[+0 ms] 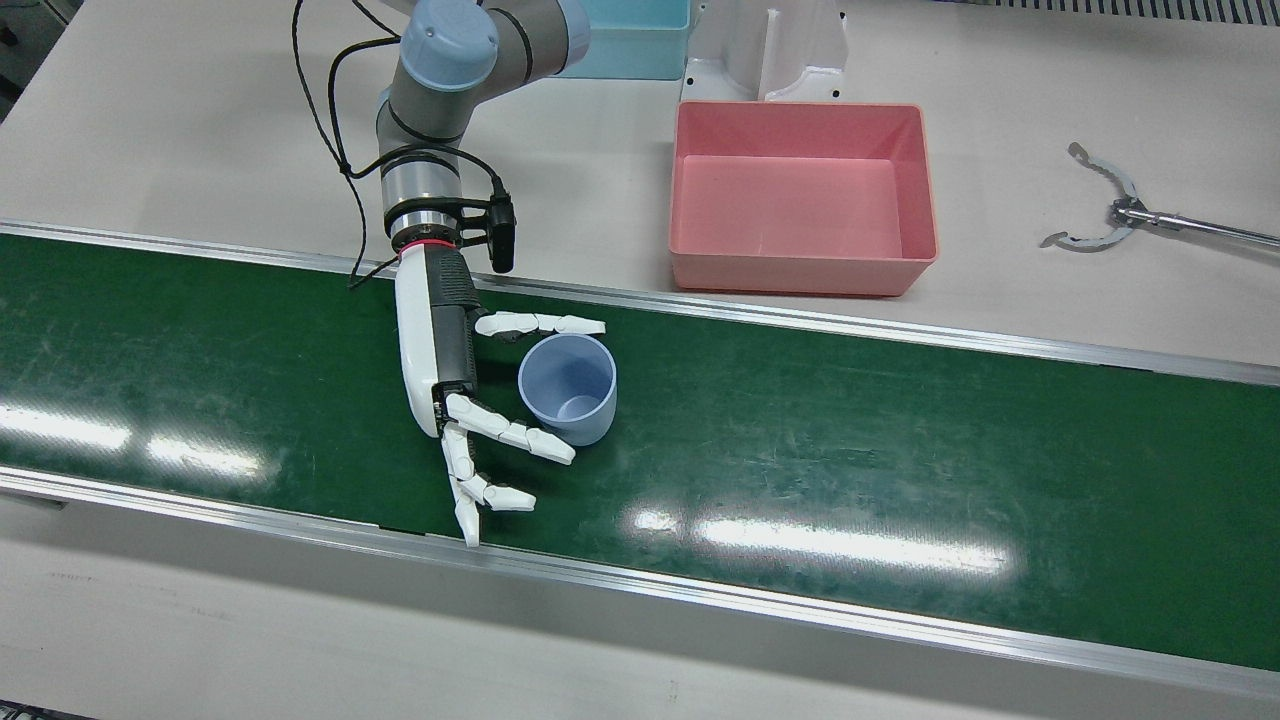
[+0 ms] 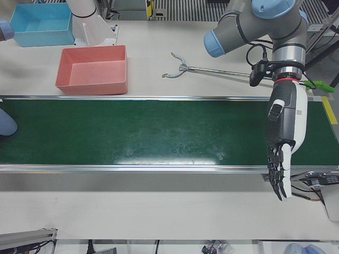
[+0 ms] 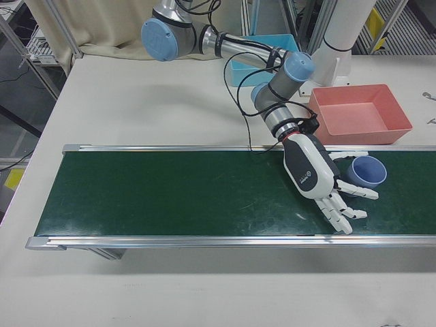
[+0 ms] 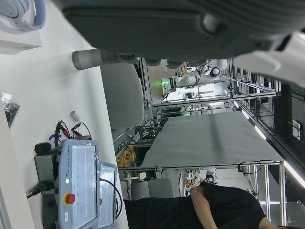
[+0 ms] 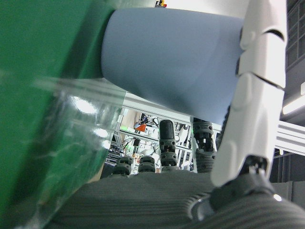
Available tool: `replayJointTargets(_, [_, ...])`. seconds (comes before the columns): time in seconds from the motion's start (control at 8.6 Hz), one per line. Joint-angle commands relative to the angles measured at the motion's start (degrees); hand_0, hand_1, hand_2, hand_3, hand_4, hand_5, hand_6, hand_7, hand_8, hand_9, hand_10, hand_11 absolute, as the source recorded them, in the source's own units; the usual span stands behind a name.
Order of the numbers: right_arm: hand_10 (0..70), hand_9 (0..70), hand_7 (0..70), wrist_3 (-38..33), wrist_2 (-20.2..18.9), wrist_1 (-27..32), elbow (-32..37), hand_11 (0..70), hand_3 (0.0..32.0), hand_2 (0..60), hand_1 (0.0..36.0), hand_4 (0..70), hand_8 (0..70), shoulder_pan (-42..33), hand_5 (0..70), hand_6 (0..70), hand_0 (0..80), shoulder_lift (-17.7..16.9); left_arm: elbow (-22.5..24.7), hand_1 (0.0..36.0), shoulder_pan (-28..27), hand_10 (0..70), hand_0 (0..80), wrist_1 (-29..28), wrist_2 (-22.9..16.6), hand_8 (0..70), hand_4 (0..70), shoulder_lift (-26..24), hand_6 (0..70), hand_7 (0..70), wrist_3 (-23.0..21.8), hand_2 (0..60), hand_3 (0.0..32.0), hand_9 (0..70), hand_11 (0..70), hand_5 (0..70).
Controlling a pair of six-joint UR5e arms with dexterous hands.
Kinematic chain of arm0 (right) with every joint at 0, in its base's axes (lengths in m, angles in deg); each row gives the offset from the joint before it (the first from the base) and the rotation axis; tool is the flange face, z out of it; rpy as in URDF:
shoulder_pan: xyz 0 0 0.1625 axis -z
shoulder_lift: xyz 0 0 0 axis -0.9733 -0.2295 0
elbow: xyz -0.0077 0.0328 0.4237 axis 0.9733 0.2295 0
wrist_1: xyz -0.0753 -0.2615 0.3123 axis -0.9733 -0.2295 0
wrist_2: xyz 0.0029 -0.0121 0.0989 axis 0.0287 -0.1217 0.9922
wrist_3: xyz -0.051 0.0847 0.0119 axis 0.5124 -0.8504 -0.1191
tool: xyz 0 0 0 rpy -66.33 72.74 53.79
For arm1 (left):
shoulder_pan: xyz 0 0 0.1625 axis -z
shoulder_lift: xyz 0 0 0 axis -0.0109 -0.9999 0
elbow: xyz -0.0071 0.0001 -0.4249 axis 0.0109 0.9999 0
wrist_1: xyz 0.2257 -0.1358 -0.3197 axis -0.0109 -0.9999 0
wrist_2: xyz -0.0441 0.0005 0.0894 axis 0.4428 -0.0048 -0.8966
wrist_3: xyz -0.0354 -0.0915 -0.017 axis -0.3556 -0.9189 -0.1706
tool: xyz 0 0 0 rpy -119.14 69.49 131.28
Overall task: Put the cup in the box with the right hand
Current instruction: 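Close the right hand fingers around the pale blue cup and lift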
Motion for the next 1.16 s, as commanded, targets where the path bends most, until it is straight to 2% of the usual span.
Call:
replayJointTargets(0.0, [3.8,7.9,35.8,0.00,0.00,0.06,0.00,7.3,0.0,7.4,19.2,28.4,1.7,0.00,5.7,8.5,55.6,-0.02,0.02,0.0,0.00,0.0,0.0,0.00,0.00,0.0,0.0,0.00,0.0,0.0,0.00,0.0,0.0,0.0,0.0,0.0])
replayJointTargets(0.7, [3.8,8.1,36.7,0.00,0.00,0.06,0.00,7.5,0.0,7.2,19.2,29.2,1.7,0.00,5.8,8.7,55.6,0.07,-0.07,0.0,0.00,0.0,0.0,0.00,0.00,0.0,0.0,0.00,0.0,0.0,0.00,0.0,0.0,0.0,0.0,0.0])
replayJointTargets(0.93, [4.1,8.6,38.6,0.00,0.00,0.06,-0.08,7.7,0.0,7.0,19.0,31.6,2.0,0.00,5.7,9.3,55.9,0.15,0.02,0.0,0.00,0.0,0.0,0.00,0.00,0.0,0.0,0.00,0.0,0.0,0.00,0.0,0.0,0.0,0.0,0.0])
replayJointTargets(1.05, [4.6,9.1,41.1,0.00,0.00,0.06,-0.08,8.5,0.0,9.7,20.1,33.3,2.1,0.00,6.0,10.1,56.3,0.15,0.02,0.0,0.00,0.0,0.0,0.00,0.00,0.0,0.0,0.00,0.0,0.0,0.00,0.0,0.0,0.0,0.0,0.0])
